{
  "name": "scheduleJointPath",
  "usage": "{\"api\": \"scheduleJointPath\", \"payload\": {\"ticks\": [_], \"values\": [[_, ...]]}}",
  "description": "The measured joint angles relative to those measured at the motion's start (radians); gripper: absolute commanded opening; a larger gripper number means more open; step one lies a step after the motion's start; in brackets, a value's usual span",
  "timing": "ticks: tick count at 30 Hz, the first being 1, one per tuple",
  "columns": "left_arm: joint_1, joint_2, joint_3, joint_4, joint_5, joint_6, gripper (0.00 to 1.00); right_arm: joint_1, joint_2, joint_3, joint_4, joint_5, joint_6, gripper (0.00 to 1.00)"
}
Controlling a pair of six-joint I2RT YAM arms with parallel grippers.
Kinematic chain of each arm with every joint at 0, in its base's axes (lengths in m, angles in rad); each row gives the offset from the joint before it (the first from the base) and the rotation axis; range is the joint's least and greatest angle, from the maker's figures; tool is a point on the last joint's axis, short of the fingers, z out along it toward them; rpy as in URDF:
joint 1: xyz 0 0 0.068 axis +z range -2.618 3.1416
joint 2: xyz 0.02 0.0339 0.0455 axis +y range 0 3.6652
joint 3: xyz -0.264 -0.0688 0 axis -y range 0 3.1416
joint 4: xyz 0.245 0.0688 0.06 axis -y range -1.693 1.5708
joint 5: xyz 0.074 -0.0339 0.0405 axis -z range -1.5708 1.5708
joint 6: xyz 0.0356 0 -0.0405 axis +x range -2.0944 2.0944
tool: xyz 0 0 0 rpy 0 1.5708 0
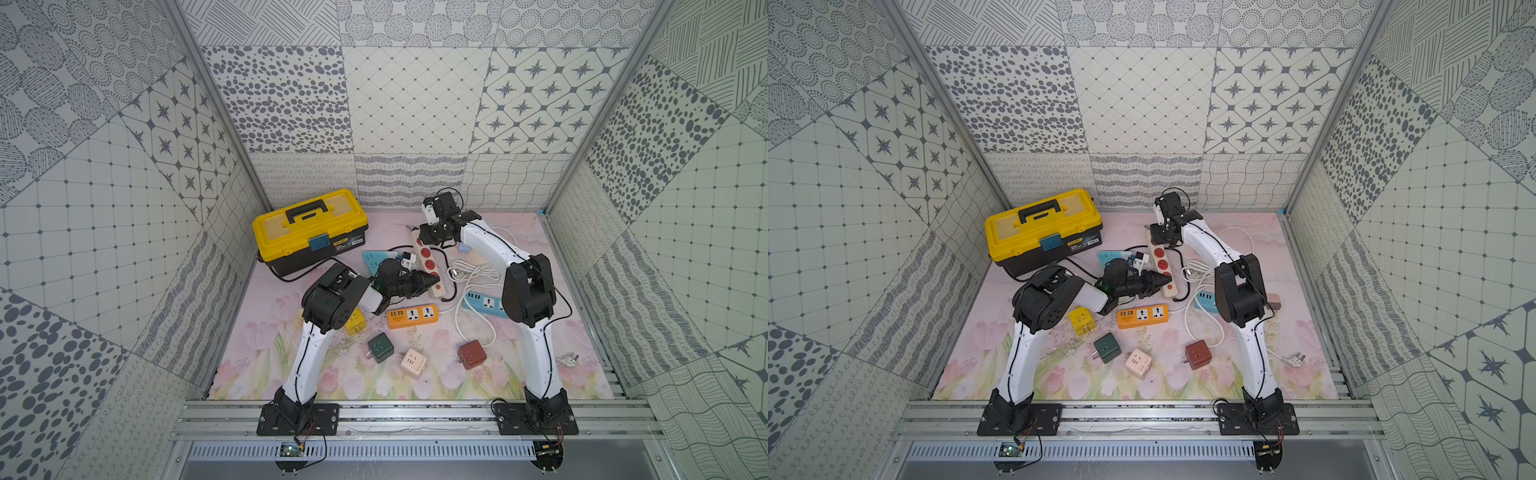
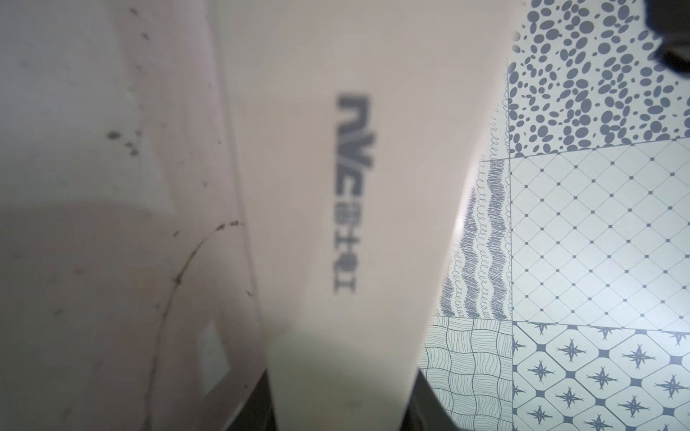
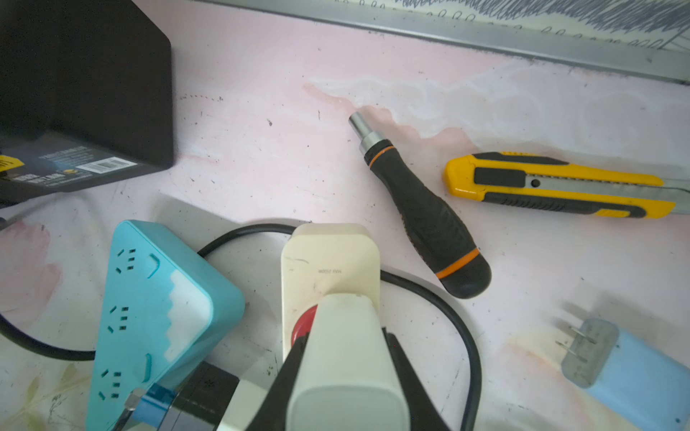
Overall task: Pull the plug off the socket
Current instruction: Remove the plug from the socket.
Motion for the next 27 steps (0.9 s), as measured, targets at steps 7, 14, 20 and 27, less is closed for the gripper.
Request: {"api": "scheduleJointPath", "payload": {"ticks": [7,14,20,27], "values": [[0.0,0.0,0.004,-0.023,-0.002,-0.029,0.0,-0.052,-0.024,-0.143,0.159,-0.134,0.138,0.0],[0.0,0.0,0.013,-0.058,0.021,-0.072,0.0,0.029,-0.106,-0.358,0.403,0.031,0.085,0.0],[0.0,0.0,0.016,-0.071,0.017,-0.105,0.0,-0.001,-0.069,-0.16,0.2,-0.025,0.106,0.0],[0.001,0.0,0.016,-0.077,-0.002,-0.149,0.0,-0.042,-0.031,0.118,0.051,-0.134,0.121,0.0]]}}
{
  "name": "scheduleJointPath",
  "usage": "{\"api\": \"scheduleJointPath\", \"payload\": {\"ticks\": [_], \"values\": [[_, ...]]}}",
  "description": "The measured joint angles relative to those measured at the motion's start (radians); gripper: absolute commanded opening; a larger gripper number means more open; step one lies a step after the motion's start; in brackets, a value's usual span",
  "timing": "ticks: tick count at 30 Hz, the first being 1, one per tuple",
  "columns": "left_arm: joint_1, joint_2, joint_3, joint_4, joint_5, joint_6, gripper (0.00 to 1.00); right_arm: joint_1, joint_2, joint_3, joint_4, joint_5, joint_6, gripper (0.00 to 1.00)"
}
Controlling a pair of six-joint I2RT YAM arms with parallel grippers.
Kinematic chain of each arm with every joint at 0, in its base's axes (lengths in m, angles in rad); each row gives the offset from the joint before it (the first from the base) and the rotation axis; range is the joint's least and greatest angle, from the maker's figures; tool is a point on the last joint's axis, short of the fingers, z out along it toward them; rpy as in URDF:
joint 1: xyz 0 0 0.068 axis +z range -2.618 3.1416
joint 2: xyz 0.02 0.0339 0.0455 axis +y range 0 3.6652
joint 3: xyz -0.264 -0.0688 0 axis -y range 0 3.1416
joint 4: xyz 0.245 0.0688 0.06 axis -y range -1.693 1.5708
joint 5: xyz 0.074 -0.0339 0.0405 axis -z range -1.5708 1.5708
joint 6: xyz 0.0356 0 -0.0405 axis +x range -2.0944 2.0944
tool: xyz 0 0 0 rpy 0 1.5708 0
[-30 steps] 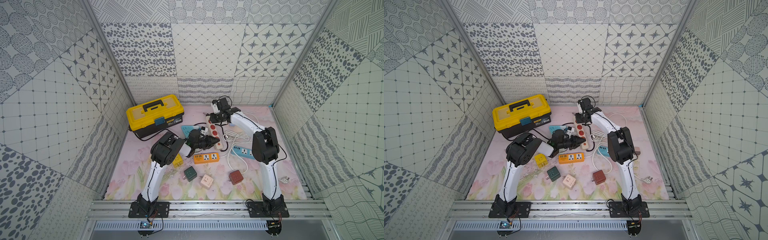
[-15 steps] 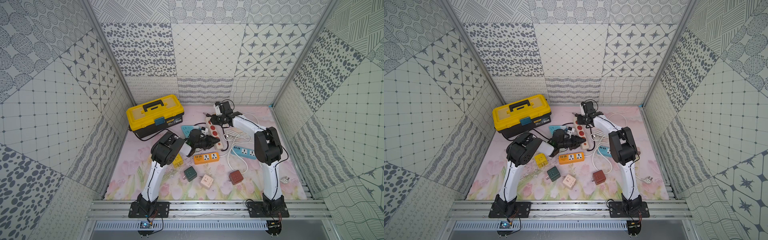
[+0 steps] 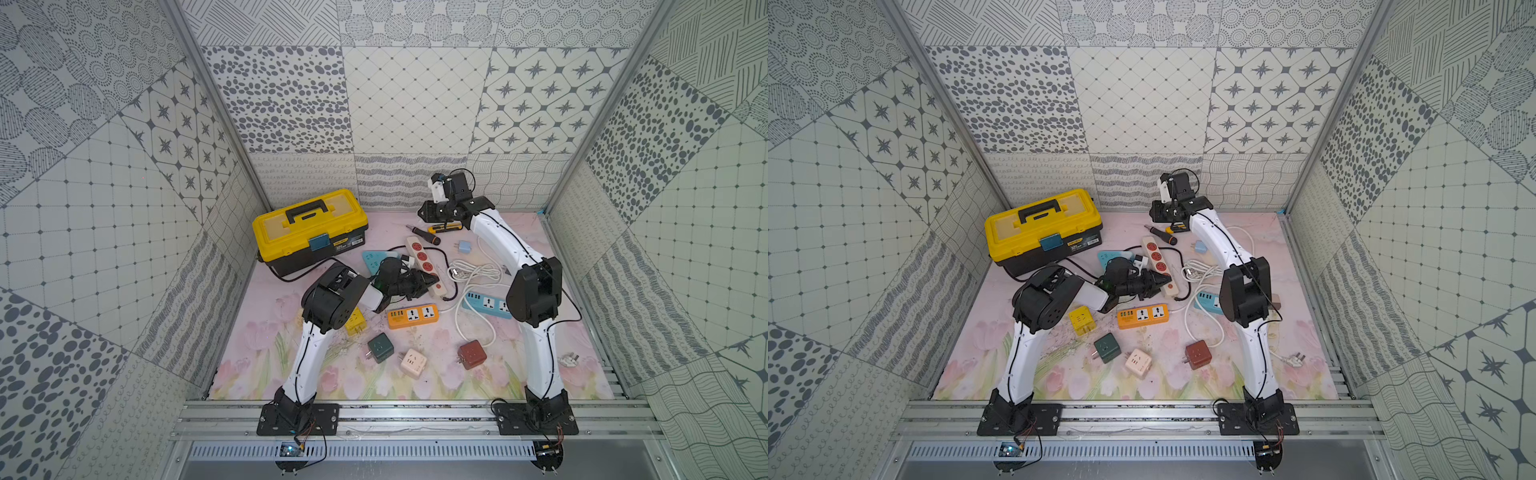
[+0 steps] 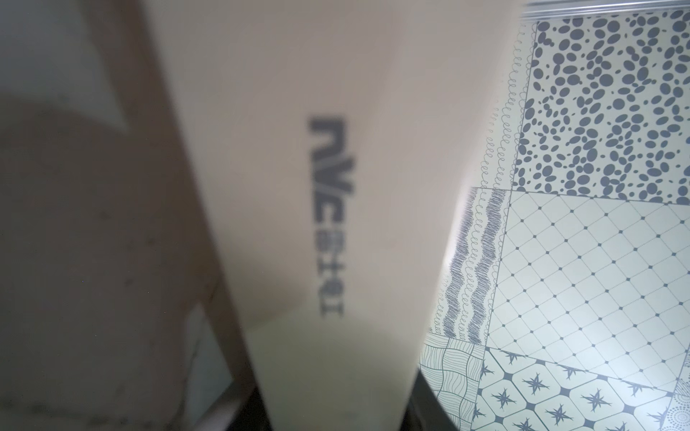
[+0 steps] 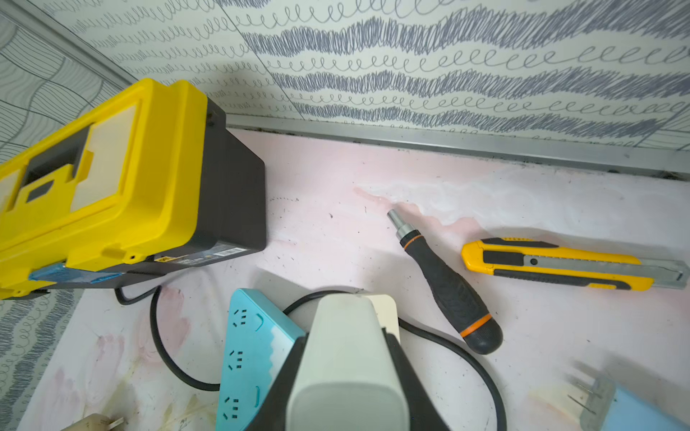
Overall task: Pull the plug off the socket
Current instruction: Remove the plug from the socket, then place the socket at the center of the board.
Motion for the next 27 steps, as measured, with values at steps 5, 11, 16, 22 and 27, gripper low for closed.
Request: {"api": "scheduleJointPath", "payload": {"ticks": [5,11,16,22,27], "values": [[0.0,-0.006,0.0,-0.009,-0.005,-0.006,0.0,0.001,-0.065,-0.231,0.049,-0.017,0.033,0.0],[0.0,-0.024,0.022,-0.096,-0.007,0.015,0.24,-0.003,-0.126,-0.392,0.086,-0.022,0.061,0.0],[0.0,-0.044,0.055,-0.2,-0.009,0.039,0.39,-0.018,-0.232,-0.472,0.154,-0.034,0.066,0.0],[0.003,-0.078,0.093,-0.333,-0.016,0.046,0.54,-0.043,-0.304,-0.53,0.223,-0.049,0.067,0.0],[0.003,-0.135,0.087,-0.445,-0.051,0.049,0.58,-0.065,-0.311,-0.578,0.232,-0.058,0.066,0.0]]}}
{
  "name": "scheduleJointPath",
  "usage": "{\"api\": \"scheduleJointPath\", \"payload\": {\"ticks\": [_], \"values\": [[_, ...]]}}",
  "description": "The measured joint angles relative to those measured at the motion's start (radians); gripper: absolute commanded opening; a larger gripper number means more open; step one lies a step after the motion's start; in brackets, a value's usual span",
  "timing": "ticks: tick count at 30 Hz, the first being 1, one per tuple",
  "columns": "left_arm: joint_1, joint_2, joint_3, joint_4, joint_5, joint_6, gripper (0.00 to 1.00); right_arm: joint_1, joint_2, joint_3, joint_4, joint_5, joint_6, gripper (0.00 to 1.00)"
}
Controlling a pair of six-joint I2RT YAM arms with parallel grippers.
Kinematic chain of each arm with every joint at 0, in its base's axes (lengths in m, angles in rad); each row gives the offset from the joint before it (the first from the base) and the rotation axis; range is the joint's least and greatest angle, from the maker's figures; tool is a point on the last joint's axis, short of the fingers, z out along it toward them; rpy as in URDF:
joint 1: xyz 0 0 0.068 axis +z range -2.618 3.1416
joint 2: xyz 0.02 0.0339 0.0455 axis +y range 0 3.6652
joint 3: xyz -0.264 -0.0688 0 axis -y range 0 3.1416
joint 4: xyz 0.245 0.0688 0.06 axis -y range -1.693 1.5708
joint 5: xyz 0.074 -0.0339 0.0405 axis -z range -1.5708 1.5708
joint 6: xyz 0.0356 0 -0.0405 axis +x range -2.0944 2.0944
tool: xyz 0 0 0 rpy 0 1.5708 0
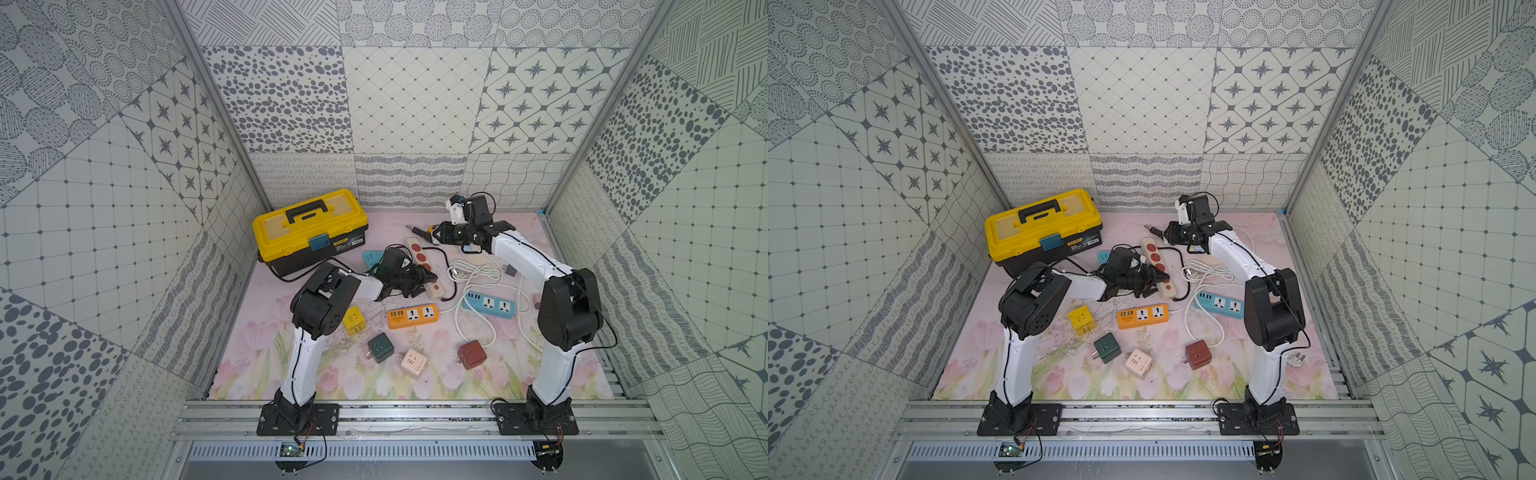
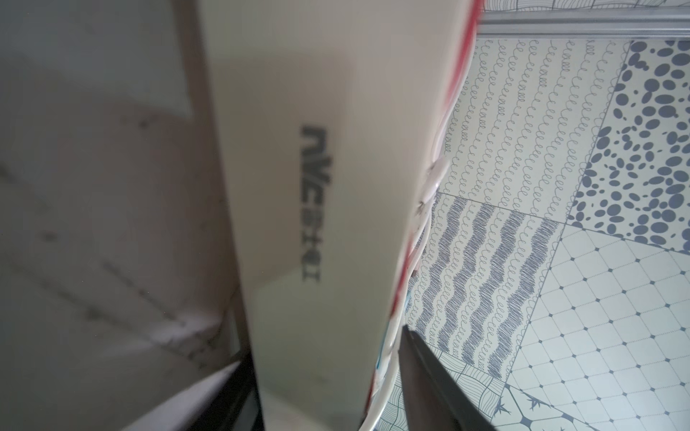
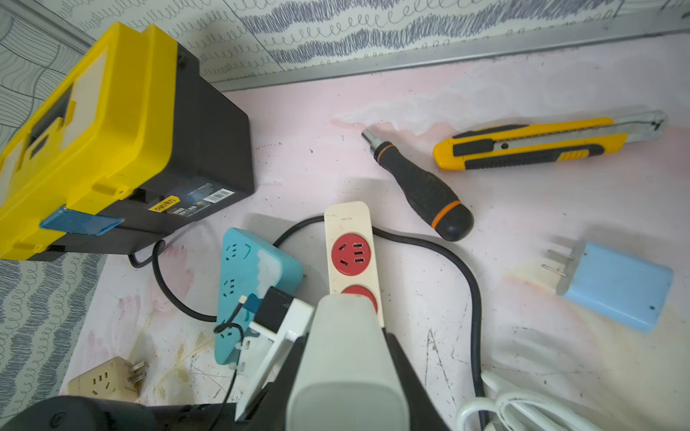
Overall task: Pull the plug off the socket
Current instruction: Place the socket at the center of the board, then place the plug at the center of the board.
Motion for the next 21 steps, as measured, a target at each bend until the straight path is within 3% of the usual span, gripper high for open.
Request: {"api": "scheduleJointPath", "payload": {"ticks": [4,12,16,21], "values": [[0.0,-0.055,-0.026,-0.075,-0.026,0.007,0.65,-0.009,-0.009,-0.039,0.014,-0.004,0.001,0.0],[0.0,-0.203,-0.08,-0.2,-0.091,0.042,0.66,0.005,-0.161,-0.253,0.063,-0.031,0.036,0.0],[0.0,-0.325,-0.089,-0.287,-0.158,0.103,0.67,0.068,-0.259,-0.404,0.162,-0.058,0.102,0.0],[0.006,-0.492,-0.088,-0.402,-0.276,0.225,0.7,0.193,-0.262,-0.495,0.28,-0.018,0.2,0.0]]}}
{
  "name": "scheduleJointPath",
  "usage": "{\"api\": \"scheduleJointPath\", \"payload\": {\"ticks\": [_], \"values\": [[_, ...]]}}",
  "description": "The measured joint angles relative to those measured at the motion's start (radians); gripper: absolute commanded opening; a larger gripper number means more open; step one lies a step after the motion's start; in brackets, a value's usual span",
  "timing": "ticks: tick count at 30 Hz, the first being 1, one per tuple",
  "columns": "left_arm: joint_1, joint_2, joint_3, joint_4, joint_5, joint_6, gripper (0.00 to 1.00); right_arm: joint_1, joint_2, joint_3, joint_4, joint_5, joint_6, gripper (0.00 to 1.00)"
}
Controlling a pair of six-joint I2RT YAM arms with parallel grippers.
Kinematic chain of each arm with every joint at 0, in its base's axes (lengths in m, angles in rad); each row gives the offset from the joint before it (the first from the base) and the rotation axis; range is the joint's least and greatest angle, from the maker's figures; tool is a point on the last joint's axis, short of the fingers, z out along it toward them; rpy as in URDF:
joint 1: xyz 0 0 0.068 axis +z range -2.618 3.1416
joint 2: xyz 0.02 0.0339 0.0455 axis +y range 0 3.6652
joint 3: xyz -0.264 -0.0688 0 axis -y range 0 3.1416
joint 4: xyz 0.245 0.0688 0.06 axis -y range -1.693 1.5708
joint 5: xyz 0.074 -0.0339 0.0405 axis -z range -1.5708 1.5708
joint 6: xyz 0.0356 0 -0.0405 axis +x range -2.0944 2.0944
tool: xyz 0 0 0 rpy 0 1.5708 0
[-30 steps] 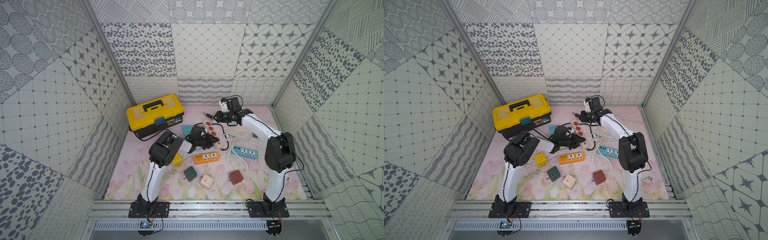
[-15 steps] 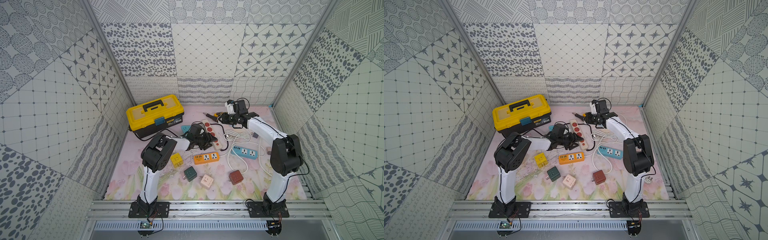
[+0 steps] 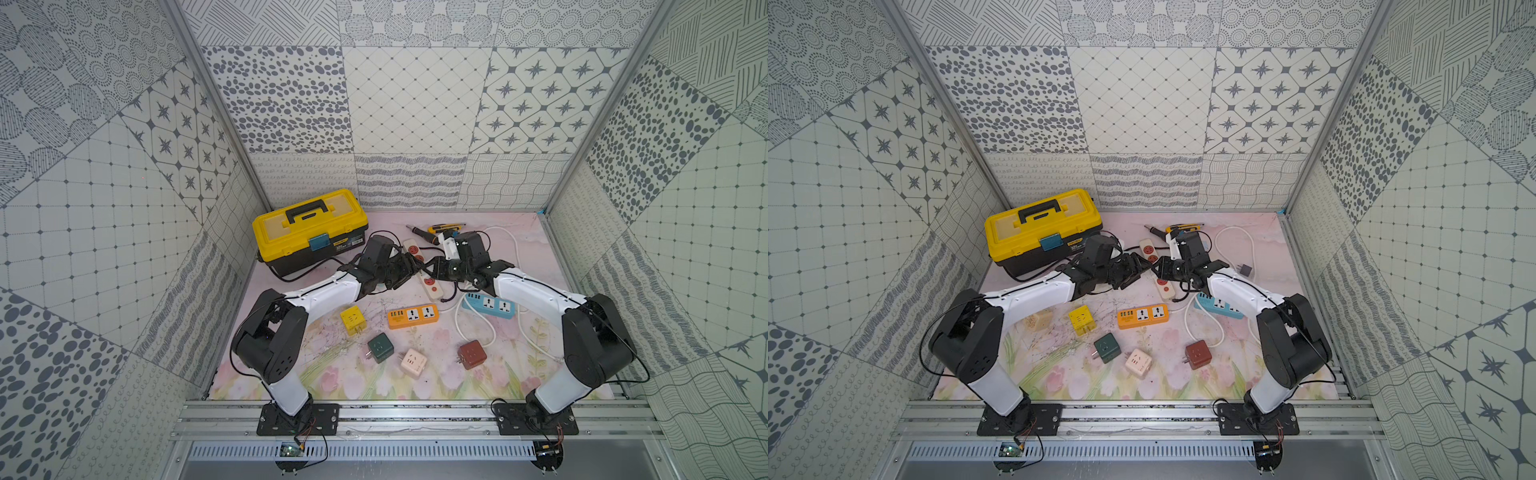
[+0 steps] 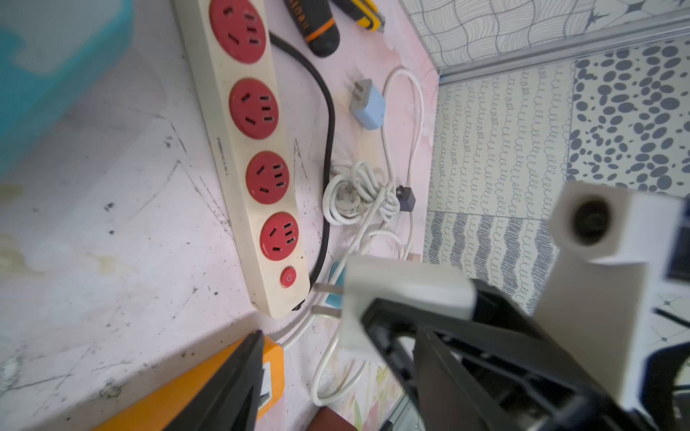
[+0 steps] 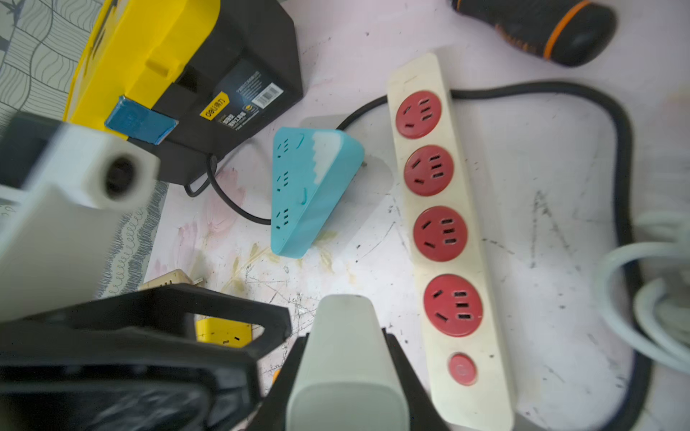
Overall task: Pull the plug off the socket
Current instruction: Place the plug at the center of the board.
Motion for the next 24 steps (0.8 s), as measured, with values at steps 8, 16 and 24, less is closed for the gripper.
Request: {"api": "scheduleJointPath", "payload": {"ticks": [8,16,24], "values": [[0.089,-0.233,-0.014,-0.186,-0.171,0.191,0.8,0.151,0.208,0.095,0.147,0.052,0.076,0.07],[0.168,-0.421,-0.074,-0.31,-0.284,0.31,1.0,0.214,0.384,0.175,0.167,0.076,0.103,0.23],[0.19,-0.474,-0.097,-0.368,-0.33,0.366,1.0,0.214,0.395,0.171,0.165,0.097,0.118,0.56]]}}
